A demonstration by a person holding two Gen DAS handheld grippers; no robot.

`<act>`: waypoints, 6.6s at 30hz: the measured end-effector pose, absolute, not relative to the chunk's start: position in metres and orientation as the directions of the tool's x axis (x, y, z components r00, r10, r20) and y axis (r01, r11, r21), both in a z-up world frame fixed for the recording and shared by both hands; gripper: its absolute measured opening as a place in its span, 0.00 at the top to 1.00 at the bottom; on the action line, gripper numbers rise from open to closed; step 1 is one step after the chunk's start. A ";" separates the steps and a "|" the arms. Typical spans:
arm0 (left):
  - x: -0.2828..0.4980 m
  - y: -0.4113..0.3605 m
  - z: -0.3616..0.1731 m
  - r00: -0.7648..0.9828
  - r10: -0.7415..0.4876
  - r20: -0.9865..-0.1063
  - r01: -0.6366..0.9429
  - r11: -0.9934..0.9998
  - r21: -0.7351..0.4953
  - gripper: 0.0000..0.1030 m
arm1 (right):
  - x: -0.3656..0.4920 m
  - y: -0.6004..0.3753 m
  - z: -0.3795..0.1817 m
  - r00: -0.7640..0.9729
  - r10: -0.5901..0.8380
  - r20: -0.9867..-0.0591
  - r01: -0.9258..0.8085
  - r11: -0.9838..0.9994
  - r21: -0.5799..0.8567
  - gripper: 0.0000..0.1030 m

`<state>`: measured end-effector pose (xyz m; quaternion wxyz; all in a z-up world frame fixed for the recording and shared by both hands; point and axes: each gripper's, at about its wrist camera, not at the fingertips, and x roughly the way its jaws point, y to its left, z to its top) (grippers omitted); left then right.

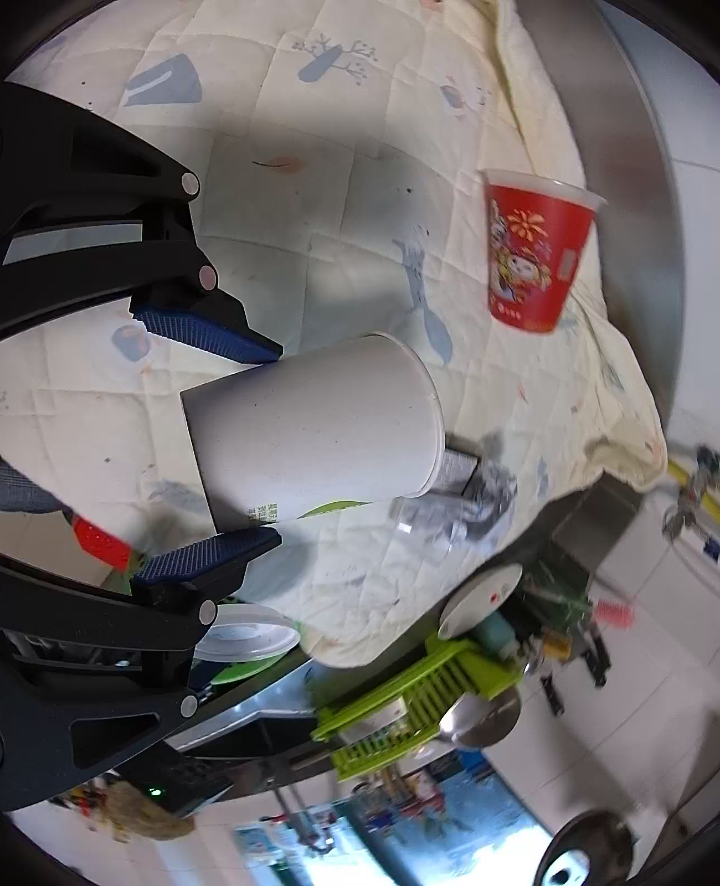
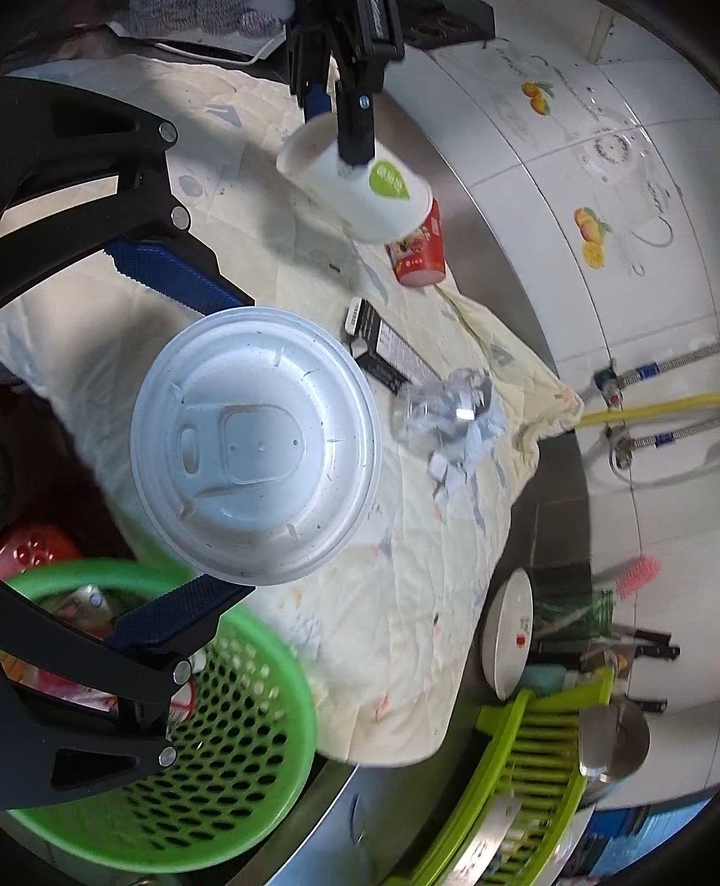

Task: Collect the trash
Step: 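Drop the white lid into the green basket while the left tool carries the paper cup over, then open the left tool to drop the paper cup into the green basket, then move both tools back over the cloth toward the crumpled plastic and black box, then grasp the crumpled blue plastic bag with the right tool while the left tool grasps the clear cup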

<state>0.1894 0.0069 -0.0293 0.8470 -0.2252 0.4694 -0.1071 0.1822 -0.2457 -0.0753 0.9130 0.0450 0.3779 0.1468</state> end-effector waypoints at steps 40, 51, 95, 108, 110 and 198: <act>0.190 -0.262 -0.050 0.247 -0.567 -0.786 0.396 0.799 -0.452 0.42 | 0.081 -0.463 -0.086 0.705 -0.043 -0.708 0.196 0.971 0.137 0.14; 0.197 -0.326 -0.080 0.147 -0.559 -0.816 0.448 0.773 -0.449 0.41 | 0.047 -0.487 -0.085 0.718 -0.074 -0.692 0.253 0.954 0.160 0.14; 0.210 -0.120 -0.032 0.474 -0.412 -0.778 0.259 0.910 -0.324 0.32 | 0.133 -0.362 -0.042 0.733 0.138 -0.666 -0.023 0.984 0.179 0.14; 0.223 -0.032 -0.042 0.521 -0.354 -0.776 0.106 0.930 -0.353 0.32 | 0.243 -0.264 -0.027 0.668 0.284 -0.687 -0.221 0.958 0.181 0.16; 0.225 -0.025 -0.044 0.521 -0.352 -0.777 0.097 0.929 -0.356 0.32 | 0.263 -0.245 -0.024 0.656 0.302 -0.692 -0.257 0.951 0.172 0.17; 0.316 -0.121 -0.066 0.566 -0.285 -0.773 0.343 0.935 -0.093 0.21 | 0.238 -0.356 -0.013 0.700 0.314 -0.642 -0.134 0.940 0.313 0.59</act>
